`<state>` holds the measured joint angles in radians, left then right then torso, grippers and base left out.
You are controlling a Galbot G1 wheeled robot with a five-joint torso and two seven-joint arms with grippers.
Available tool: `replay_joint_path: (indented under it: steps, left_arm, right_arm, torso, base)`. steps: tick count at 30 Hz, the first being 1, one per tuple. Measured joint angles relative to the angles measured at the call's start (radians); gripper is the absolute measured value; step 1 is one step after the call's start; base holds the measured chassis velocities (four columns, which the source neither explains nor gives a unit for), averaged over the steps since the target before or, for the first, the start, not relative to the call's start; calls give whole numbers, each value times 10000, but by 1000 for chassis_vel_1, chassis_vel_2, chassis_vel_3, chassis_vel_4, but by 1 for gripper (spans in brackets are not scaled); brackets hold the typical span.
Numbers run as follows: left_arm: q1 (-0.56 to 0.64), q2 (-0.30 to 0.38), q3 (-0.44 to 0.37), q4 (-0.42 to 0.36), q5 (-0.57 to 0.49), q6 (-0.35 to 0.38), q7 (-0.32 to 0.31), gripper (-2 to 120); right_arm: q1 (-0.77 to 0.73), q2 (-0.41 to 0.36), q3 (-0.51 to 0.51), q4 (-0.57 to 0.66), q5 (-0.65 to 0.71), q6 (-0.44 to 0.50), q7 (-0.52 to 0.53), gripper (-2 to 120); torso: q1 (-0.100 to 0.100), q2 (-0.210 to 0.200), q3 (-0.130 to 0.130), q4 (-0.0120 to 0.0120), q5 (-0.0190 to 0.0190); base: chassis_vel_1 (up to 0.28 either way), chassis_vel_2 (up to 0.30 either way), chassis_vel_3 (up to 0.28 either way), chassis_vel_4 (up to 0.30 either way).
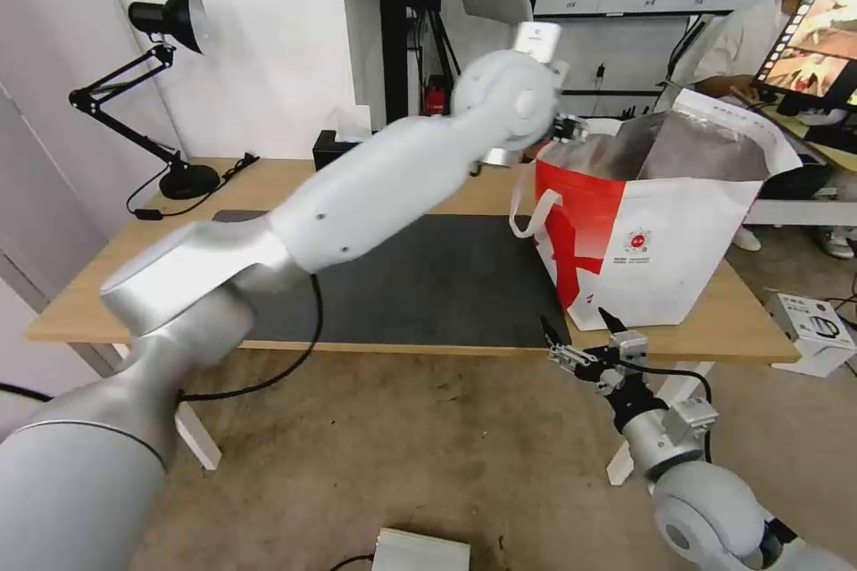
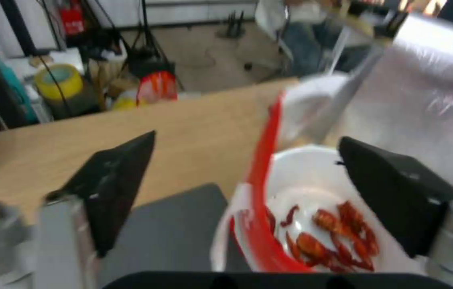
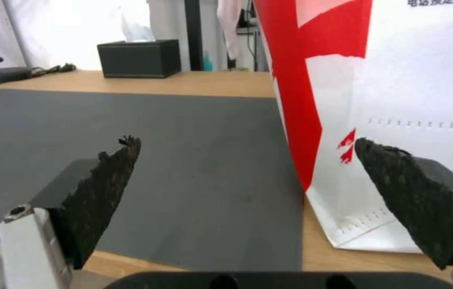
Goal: Pick up the trash from the table and place it into the takeout bag.
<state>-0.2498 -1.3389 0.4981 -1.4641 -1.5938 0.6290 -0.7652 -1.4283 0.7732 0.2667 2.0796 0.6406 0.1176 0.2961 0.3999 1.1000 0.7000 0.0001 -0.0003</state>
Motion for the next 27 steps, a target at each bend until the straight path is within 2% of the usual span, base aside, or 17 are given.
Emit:
replay_joint_path:
  steps: [1,2,3,5,6,7,10,11,12,14,15,18,19,22,23,26,27]
  left_arm:
    - [0,0,0,0,0,0,0,96]
    - [204,692,-203,-635,31,-254,233,99]
    - [204,692,-203,-635,31,-254,233,99]
    - [500,1531,-441,-1329,46,-377,410,100]
    - [861,2281,-743,-1929,81,-406,571,100]
    - [861,2281,-743,-1929,81,-406,571,100]
    - [2144,4076,-1537,-3204,515,-517,1206,100]
    - [2144,4076,-1537,-3204,515,-517,1206,100]
    - [2574,4509,-1726,-3502,770,-622,1415,100]
    - [4179,5836,-2410,-4438,1753,-1236,2284,100]
    - [4179,5836,-2410,-4438,1753,-1236,2284,100]
    - [6711,7180,-4320,-5556,2407,-1995,2925,100]
    - [6711,7180,-4320,-5556,2407,-1995,2925,100]
    - [9272,7956,-5778,-6181,3304,-3303,3319,100]
    - [9272,7956,-5778,-6181,3304,-3303,3319,100]
    - [10723,7881,-6179,-6173,4447,-4494,3542,100]
    - [10723,7881,-6179,-6173,4447,-4494,3542,100]
  right_arm:
    - [0,0,0,0,0,0,0,100]
    - [-1,0,0,0,0,0,0,100]
    - [-1,0,0,0,0,0,0,100]
    - [-1,0,0,0,0,0,1,100]
    - [-1,0,0,0,0,0,0,100]
    - [-1,0,0,0,0,0,0,100]
    - [-1,0,0,0,0,0,0,100]
    - [-1,0,0,0,0,0,0,100]
    - [-1,0,0,1,0,0,-1,100]
    - [-1,-1,0,1,0,0,0,100]
    - [-1,-1,0,1,0,0,0,100]
    - [-2,-1,1,0,1,0,3,100]
    - [-2,-1,1,0,1,0,3,100]
    - [-1,0,0,1,1,1,1,100]
    - [-1,0,0,1,1,1,1,100]
    - [-1,0,0,1,0,0,0,100]
    - [-1,0,0,1,0,0,0,100]
  torso:
    - [0,0,0,0,0]
    - [0,0,-1,-4,1]
    - [0,0,-1,-4,1]
    - [0,0,-1,-3,0]
    - [1,0,-1,0,-2]
    - [1,0,-1,0,-2]
    - [0,0,-1,1,-3]
    - [0,0,-1,1,-3]
    - [0,0,-1,0,-4]
    - [0,0,0,3,-10]
    - [0,0,0,3,-10]
    - [-2,1,-2,3,-3]
    - [-2,1,-2,3,-3]
    - [-3,1,-2,6,-2]
    - [-3,1,-2,6,-2]
    - [-2,1,-2,-2,3]
    - [-2,1,-2,-2,3]
  base:
    - [0,0,0,0]
    - [0,0,0,0]
    - [0,0,0,0]
    - [0,0,0,0]
    - [0,0,0,0]
    - [0,0,0,0]
    - [0,0,0,0]
    - [0,0,0,0]
    - [0,0,0,0]
    - [0,0,0,0]
    - [0,0,0,0]
    - [0,0,0,0]
    - [0,0,0,0]
    - [0,0,0,0]
    - [0,0,0,0]
    - [0,0,0,0]
    - [0,0,0,0]
